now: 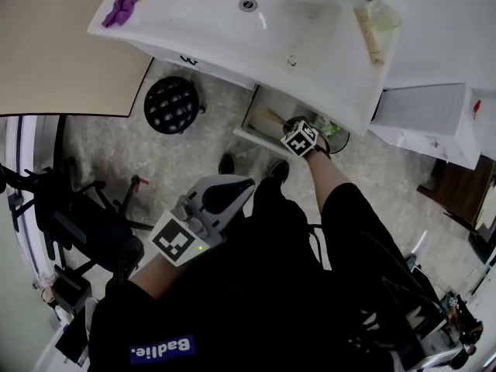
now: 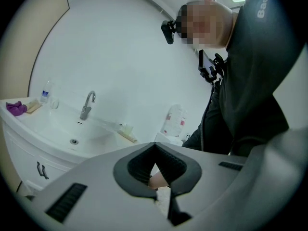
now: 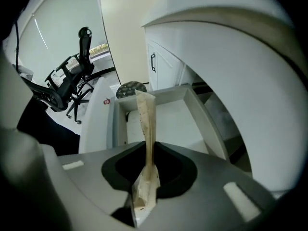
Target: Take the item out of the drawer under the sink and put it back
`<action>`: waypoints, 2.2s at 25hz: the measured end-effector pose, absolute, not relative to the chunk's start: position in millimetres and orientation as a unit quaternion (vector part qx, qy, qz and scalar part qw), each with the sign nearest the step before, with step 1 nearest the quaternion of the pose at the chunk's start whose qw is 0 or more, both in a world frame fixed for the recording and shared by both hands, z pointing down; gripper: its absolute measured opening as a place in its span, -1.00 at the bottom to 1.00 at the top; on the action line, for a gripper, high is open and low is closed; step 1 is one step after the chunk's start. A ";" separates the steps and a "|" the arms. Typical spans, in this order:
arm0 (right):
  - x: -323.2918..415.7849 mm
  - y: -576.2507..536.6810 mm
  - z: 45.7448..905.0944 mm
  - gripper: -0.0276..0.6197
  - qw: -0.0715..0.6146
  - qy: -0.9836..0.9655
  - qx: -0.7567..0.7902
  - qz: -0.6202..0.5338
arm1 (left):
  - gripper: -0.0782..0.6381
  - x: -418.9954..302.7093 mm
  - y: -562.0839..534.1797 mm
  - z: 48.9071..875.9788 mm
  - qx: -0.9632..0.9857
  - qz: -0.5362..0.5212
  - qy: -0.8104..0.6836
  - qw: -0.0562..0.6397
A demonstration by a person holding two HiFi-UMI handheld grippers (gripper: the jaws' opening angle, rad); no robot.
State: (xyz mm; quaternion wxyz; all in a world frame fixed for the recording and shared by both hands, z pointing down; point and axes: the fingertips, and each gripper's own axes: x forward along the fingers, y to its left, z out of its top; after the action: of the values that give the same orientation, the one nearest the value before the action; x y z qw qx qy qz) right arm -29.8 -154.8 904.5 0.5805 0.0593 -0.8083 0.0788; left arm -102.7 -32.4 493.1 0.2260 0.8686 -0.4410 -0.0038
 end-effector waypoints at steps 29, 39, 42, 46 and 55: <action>-31.9 -98.3 603.7 -0.77 0.311 -0.918 0.185 0.164 | -0.76 -76.9 -49.4 430.7 0.905 -0.008 -0.394 0.161; -19.9 -86.9 515.4 -0.77 0.218 -0.936 0.218 0.169 | -0.76 -57.7 -53.8 420.9 0.915 0.003 -0.370 0.161; -13.9 -86.1 495.3 -0.77 0.190 -0.939 0.230 0.170 | -0.76 -53.7 -52.4 421.0 0.918 0.011 -0.362 0.165; -5.6 -85.6 470.2 -0.77 0.162 -0.943 0.241 0.164 | -0.76 -44.8 -50.9 420.1 0.923 0.011 -0.348 0.163; 9.2 -77.6 439.2 -0.77 0.115 -0.949 0.249 0.156 | -0.76 -29.8 -51.5 420.5 0.927 0.024 -0.338 0.164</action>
State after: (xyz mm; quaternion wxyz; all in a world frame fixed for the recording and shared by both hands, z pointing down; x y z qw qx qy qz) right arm 9.2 -77.6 439.2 0.1150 0.2493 -0.9489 0.1556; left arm -29.8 -51.5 420.5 0.1637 0.9266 -0.3378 0.0238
